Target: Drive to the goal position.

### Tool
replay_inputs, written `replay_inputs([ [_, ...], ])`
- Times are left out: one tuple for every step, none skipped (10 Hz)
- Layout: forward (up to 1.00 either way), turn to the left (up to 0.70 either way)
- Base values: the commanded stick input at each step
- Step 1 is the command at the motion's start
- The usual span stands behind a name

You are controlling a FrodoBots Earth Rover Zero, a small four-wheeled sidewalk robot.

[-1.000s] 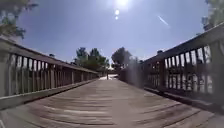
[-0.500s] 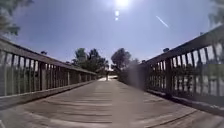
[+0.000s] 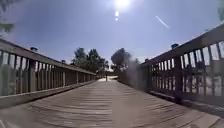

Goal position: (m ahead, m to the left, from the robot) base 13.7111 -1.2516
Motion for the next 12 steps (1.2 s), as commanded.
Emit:
replay_inputs([
  [0.70, 0.00],
  [0.70, 0.00],
  [0.70, 0.00],
  [0.70, 0.00],
  [0.70, 0.00],
  [0.70, 0.00],
  [0.70, 0.00],
  [0.70, 0.00],
  [0.70, 0.00],
  [0.70, 0.00],
  [0.70, 0.00],
  [0.70, 0.00],
])
